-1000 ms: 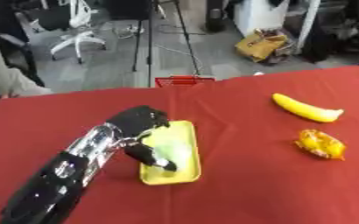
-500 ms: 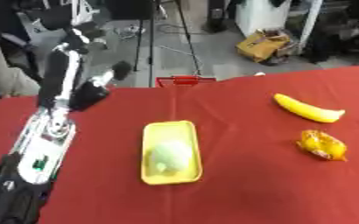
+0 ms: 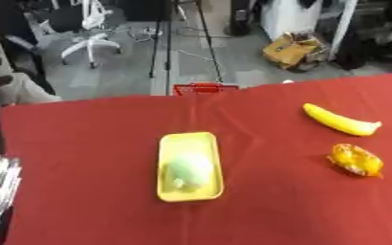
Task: Pick up objects on the table and place them in the box.
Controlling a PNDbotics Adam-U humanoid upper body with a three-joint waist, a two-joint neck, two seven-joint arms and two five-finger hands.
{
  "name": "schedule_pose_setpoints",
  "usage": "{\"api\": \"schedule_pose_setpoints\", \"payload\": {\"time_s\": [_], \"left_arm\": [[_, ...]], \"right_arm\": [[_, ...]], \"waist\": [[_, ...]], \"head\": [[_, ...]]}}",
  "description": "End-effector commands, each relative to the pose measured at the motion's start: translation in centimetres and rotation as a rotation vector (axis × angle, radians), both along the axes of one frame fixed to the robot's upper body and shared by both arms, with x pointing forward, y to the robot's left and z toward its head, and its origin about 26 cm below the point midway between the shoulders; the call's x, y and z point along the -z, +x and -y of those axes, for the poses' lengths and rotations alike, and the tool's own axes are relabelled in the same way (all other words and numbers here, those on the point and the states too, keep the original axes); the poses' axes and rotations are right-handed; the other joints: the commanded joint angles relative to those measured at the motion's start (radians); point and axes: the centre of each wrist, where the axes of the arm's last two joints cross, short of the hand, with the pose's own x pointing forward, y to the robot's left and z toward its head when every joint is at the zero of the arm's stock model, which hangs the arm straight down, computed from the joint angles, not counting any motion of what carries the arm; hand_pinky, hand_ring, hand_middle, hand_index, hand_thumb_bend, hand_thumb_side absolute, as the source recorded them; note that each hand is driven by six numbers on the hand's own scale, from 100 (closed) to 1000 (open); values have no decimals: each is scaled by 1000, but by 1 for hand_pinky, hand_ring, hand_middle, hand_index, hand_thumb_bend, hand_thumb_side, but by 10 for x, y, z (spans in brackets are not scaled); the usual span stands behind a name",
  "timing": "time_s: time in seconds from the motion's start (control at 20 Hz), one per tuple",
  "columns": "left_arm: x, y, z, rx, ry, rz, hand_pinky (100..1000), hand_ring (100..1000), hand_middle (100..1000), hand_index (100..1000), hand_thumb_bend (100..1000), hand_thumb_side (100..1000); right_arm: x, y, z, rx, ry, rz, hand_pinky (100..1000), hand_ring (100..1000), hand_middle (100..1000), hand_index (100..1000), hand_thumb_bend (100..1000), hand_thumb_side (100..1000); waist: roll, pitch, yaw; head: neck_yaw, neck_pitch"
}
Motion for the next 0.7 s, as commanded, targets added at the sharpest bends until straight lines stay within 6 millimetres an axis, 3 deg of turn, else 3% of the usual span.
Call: {"api": "schedule_pose_setpoints", "payload": {"time_s": [0.05,0.7], "left_arm": [[-9,-6,-4,-11,-8,54,680,797,859,852,840,1000],[-4,-19,-4,-59,-24,64,679,798,857,845,821,1000]], "right_arm": [[-7,-1,3,8,-15,23,630,671,783,858,100,672],[-9,-1,3,15,-13,29,630,670,782,857,100,671]], "waist": [[-6,3,1],[0,2,-8]], "head": [[-6,-12],[-4,-25]]}}
